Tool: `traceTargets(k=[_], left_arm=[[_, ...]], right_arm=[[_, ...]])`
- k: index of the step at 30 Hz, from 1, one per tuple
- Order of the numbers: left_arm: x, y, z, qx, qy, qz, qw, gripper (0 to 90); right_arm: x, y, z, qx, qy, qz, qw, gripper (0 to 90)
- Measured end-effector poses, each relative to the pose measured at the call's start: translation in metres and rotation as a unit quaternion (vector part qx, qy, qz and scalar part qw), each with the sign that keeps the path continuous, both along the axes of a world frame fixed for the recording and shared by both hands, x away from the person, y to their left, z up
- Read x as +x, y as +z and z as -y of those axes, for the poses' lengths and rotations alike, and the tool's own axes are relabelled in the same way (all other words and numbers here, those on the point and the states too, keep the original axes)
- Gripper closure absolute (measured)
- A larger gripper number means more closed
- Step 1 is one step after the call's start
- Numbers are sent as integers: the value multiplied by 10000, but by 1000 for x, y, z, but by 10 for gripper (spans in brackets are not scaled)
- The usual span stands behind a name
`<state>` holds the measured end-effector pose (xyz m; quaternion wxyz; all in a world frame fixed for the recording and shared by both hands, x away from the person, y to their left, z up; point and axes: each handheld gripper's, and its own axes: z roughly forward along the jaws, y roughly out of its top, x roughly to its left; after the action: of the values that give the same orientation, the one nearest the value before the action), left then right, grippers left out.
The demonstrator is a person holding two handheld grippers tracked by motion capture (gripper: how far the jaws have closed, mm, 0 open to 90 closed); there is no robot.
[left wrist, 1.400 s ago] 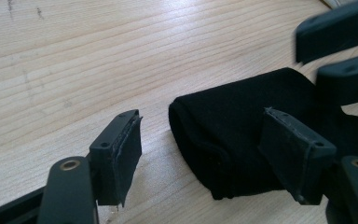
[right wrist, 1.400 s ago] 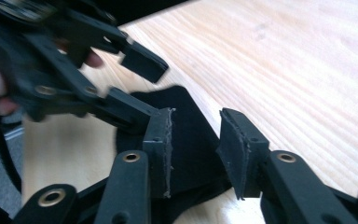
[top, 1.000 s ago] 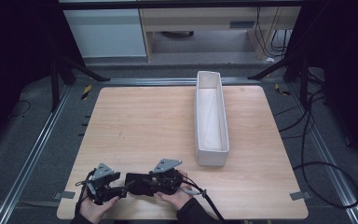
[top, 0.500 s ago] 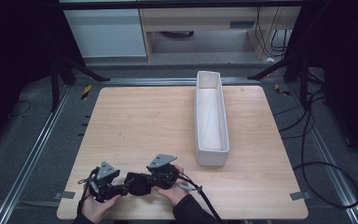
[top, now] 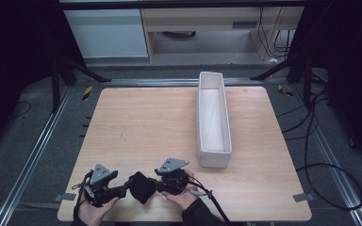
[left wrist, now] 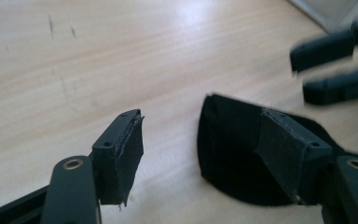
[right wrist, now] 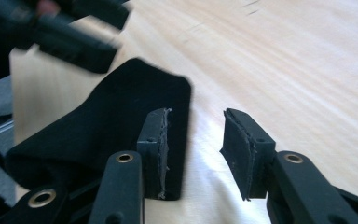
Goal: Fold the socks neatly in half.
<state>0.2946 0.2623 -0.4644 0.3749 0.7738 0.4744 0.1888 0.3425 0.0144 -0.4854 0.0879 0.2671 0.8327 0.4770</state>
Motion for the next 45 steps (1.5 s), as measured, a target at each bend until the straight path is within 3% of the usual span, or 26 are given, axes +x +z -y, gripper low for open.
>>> traceTargets(k=[1,5,15,21,27,31,35,41,45], left_arm=[[-2,-5,2,90,30,-94,9999,297],[1,-12,0,79,87,-225,9997,289],[11,-12,-7,326,200,-153,9992,282],[1,-3,-10,158,189,-40,9997,289],[-5,-9,-10,343,217,-222,9989,291],[2,-20,-6,524,195,-468,9973,294],[11,-27,-5,527,123,-503,9973,297],[25,-30,5,591,-45,-370,9976,297],[37,-29,13,498,-142,-286,9982,300]], right_arm=[[2,4,5,29,-104,38,9999,602],[4,9,12,72,-183,98,9998,599],[3,4,8,25,-139,57,9999,595],[2,6,9,51,-142,93,9998,595],[1,5,8,122,-96,55,9999,598],[0,3,0,131,-6,60,9999,598],[-1,2,-5,133,41,89,9999,597],[0,2,0,148,-63,117,9998,597],[1,2,5,170,-177,143,9996,596]])
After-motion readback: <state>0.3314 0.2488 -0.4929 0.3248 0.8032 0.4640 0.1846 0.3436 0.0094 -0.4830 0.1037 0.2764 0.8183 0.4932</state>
